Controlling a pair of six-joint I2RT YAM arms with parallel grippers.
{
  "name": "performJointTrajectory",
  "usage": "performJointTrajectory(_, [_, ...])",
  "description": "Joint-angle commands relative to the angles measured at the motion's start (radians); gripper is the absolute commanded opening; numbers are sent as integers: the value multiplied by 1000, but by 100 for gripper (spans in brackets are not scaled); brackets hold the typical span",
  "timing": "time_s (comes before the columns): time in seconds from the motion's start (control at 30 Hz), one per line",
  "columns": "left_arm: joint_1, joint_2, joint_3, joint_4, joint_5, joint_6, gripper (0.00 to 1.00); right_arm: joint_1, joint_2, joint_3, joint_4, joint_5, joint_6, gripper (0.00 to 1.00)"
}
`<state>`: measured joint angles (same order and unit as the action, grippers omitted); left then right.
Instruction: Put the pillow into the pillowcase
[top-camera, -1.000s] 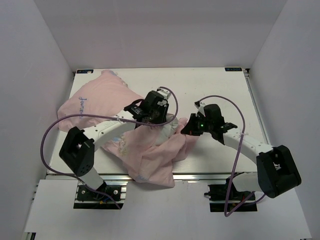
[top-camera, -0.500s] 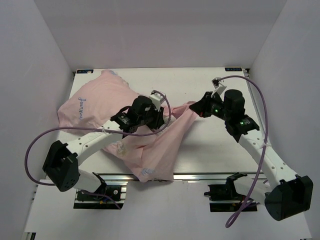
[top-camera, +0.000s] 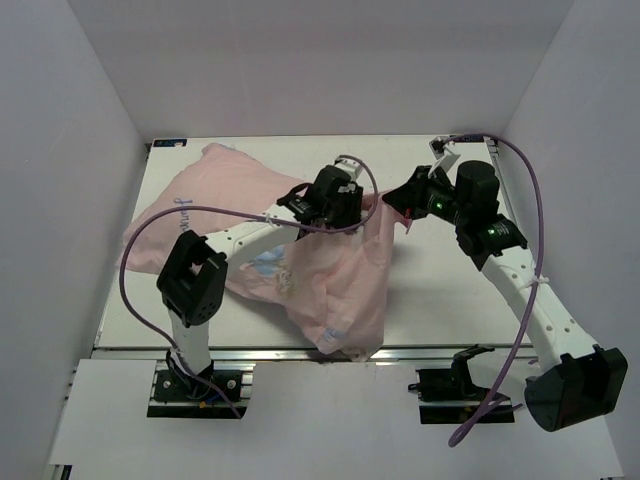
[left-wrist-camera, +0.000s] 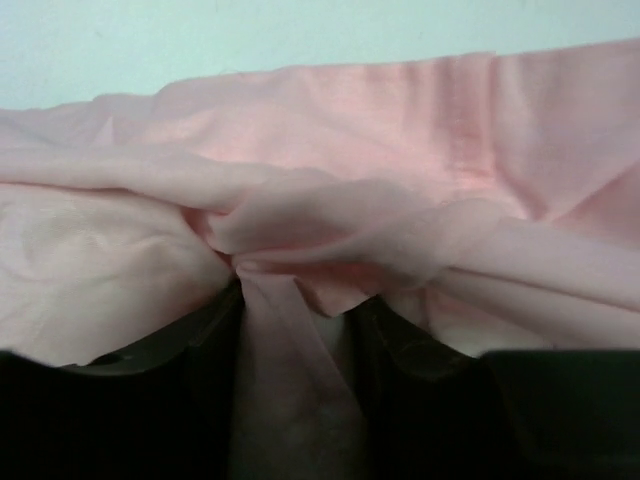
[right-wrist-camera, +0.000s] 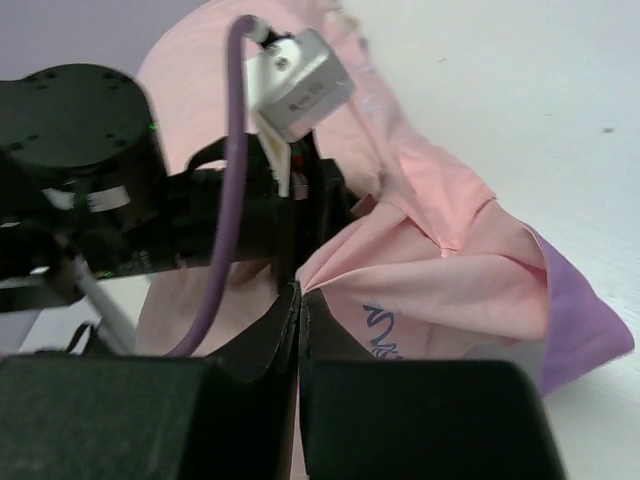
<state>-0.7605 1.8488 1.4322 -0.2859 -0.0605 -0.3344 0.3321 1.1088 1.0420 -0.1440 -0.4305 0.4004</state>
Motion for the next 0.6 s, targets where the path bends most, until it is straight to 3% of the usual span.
performJointTrajectory(0.0, [3, 44, 124, -96, -79, -35, 55, -18, 8, 93, 77, 123, -12, 0])
performJointTrajectory(0.1, [4, -9, 191, -153, -157, -26, 74, -36, 63, 58, 87, 191, -2, 0])
performJointTrajectory(0.23, [3, -195, 113, -151, -199, -14, 98, -77, 144, 84, 97, 280, -11, 0])
performJointTrajectory(0.4, [4, -471, -45, -113, -237, -9, 98, -114, 232, 145, 92, 175, -35, 0])
performJointTrajectory(0.57, [3, -528, -118, -179, -311, -29, 98, -116, 255, 188, 115, 23, -58, 0])
